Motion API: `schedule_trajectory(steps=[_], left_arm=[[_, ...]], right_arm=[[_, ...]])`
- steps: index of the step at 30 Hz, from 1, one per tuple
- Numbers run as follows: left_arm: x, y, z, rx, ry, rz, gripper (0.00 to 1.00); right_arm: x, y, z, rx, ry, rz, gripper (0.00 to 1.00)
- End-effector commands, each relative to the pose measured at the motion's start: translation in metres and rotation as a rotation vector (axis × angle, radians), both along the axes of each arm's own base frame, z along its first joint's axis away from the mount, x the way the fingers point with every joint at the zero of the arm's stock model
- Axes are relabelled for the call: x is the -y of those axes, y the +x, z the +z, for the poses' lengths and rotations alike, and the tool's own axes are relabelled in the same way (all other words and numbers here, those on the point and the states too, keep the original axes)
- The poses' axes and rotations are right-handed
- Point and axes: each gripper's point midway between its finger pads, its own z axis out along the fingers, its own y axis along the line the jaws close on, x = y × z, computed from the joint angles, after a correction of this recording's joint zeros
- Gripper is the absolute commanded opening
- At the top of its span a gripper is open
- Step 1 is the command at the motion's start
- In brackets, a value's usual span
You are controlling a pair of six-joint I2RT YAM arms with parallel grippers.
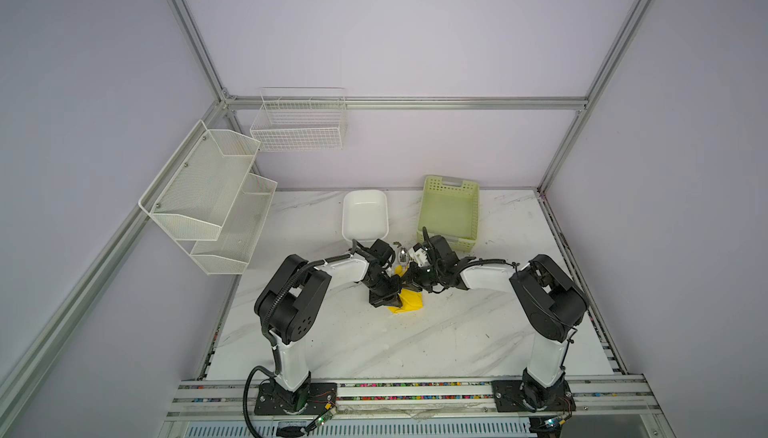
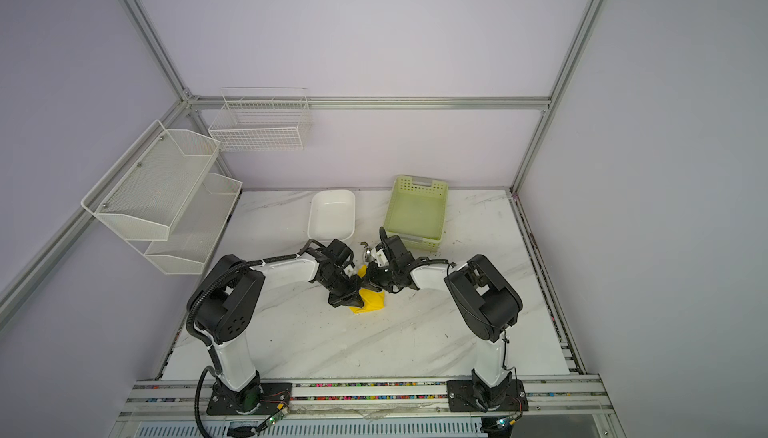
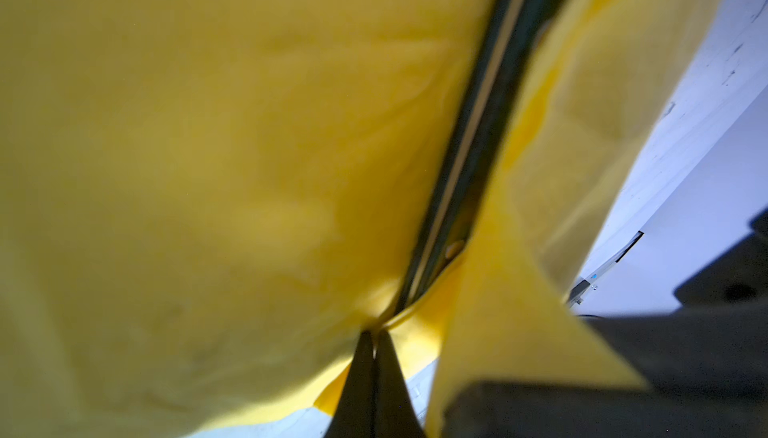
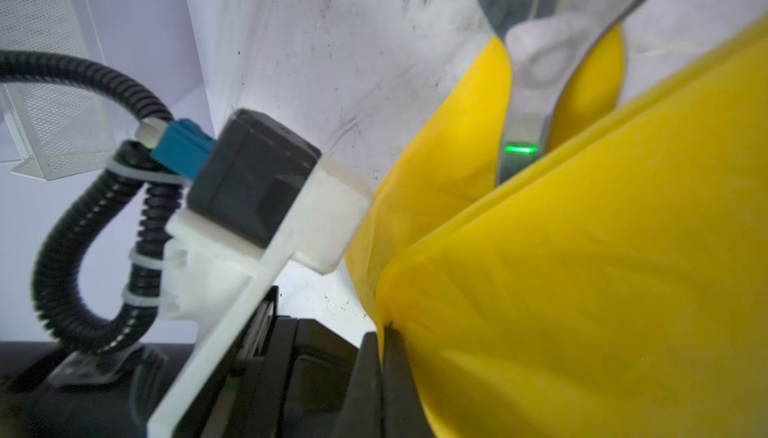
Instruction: Place the utensils on the paper napkin and roll it up
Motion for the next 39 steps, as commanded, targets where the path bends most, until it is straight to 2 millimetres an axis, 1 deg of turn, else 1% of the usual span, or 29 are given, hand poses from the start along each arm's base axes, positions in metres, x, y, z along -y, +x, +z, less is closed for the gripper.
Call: schedule_trajectory(steps=[1,7,12,16,19,28,32,35,39], left_arm=[[-0.003,-0.004,-0.003,-0.006,0.001,-0.007,0.04],[-0.003,-0.003,-0.002,-0.004,-0.001,-0.005,0.04],[-0.003,-0.002,0.005,0.007,-0.008,-0.002,0.04],[-0.007,-0.006,0.014,0.017,-0.004,-0.002,0.04],[-0.009,-0.012,0.016,0.010,-0.006,-0.003,0.05],[-0.012,-0.023,-0.001,-0.036,-0.002,-0.010,0.04],[-0.014,-0.025,-0.009,-0.047,0.012,-0.015,0.03],[-0.015,-0.024,-0.011,-0.048,0.017,-0.013,0.03],[-0.015,-0.024,-0.012,-0.046,0.018,-0.016,0.03]], right_arm=[[-0.010,0.002,0.001,-0.002,0.022,0.005,0.00],[-0.015,-0.001,-0.009,-0.018,0.024,0.022,0.00],[-0.015,-0.005,-0.019,-0.030,0.010,0.034,0.00],[-0.013,-0.005,-0.026,-0.032,-0.014,0.034,0.00],[-0.011,-0.004,-0.028,-0.030,-0.026,0.033,0.00],[-0.011,-0.002,-0.024,-0.019,-0.034,0.028,0.00],[-0.014,-0.002,-0.015,-0.012,-0.009,0.032,0.00],[-0.018,-0.003,-0.004,-0.010,0.033,0.040,0.00],[-0.023,-0.009,0.003,-0.012,0.066,0.064,0.00]])
